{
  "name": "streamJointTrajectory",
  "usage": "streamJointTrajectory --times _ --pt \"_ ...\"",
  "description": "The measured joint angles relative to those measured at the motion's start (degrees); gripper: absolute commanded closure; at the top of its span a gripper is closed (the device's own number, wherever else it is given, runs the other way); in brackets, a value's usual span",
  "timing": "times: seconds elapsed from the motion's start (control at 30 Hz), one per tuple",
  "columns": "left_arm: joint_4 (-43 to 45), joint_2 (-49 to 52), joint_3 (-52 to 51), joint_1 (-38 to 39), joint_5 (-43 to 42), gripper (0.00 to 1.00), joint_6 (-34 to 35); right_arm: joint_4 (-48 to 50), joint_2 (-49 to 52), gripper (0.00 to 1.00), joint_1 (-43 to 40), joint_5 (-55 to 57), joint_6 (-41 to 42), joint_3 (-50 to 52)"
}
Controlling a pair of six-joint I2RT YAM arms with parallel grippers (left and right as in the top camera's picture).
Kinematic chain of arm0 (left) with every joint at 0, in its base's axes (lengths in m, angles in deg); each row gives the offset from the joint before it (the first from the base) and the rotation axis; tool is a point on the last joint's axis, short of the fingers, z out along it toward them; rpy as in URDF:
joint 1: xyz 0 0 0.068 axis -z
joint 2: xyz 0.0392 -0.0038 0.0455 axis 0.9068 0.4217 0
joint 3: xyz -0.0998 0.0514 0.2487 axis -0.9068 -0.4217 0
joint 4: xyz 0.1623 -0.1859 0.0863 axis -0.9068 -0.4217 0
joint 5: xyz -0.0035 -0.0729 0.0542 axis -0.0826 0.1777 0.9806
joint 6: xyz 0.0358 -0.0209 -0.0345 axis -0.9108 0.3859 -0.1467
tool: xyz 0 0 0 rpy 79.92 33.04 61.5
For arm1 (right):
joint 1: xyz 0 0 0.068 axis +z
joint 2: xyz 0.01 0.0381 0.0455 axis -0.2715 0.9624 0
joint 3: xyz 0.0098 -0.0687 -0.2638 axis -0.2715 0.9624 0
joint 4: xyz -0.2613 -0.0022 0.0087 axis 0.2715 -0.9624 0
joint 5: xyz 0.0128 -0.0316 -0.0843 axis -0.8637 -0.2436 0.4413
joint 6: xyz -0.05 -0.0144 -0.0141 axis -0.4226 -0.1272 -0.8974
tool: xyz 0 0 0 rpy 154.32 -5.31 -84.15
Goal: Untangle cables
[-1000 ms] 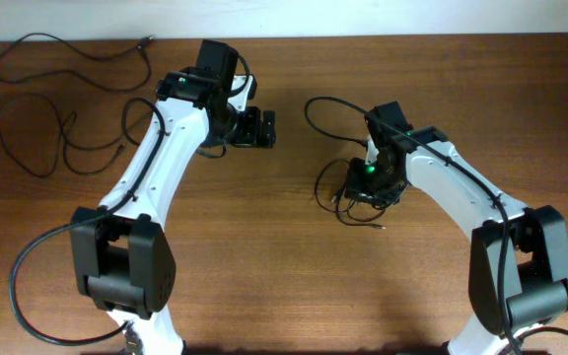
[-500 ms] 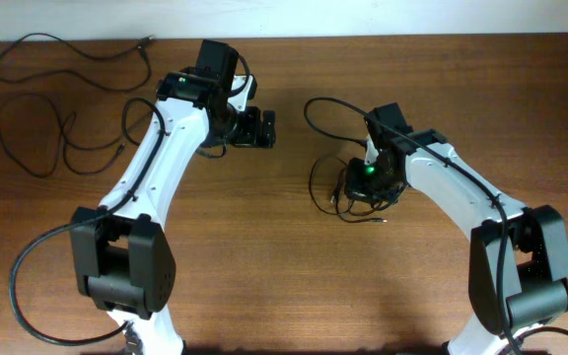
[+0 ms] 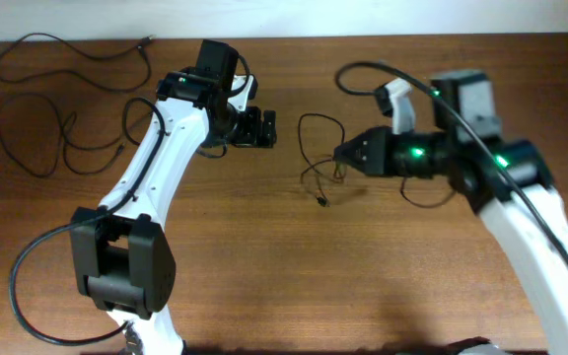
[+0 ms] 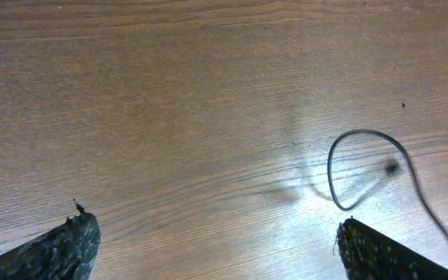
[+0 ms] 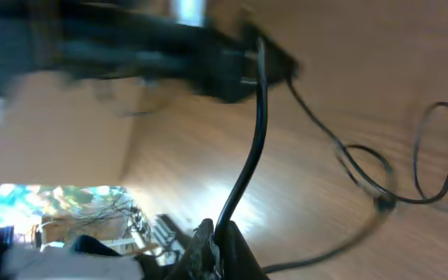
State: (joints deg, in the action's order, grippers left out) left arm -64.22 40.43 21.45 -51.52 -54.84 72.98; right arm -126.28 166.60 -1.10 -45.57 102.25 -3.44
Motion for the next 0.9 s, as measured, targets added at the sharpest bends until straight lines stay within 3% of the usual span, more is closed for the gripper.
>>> streamJointTrajectory --times 0.17,0.3,0.5,0.73,0.9 --pt "0.0 0.0 0.0 0.0 -0.2 0.01 0.0 5.0 -8.9 0.96 0.0 -1.0 -0.1 -0.2" --pt "0.0 0.0 0.0 0.0 -0.2 0.01 0.0 3.8 -12.2 0.96 0.0 5.7 0.1 -0.4" --pt "0.1 0.0 0.0 0.0 -0.2 0.01 0.0 -5.7 -10.2 0.96 0.0 19.0 1.6 -0.6" --pt "0.0 0.0 0.0 0.0 -0.2 0.01 0.0 2.9 -8.0 0.96 0.0 12.1 3.0 -1.0" --pt "-0.1 0.0 0.0 0.0 -0.2 0.01 0.0 -2.0 -8.0 0.96 0.0 16.1 3.2 -2.9"
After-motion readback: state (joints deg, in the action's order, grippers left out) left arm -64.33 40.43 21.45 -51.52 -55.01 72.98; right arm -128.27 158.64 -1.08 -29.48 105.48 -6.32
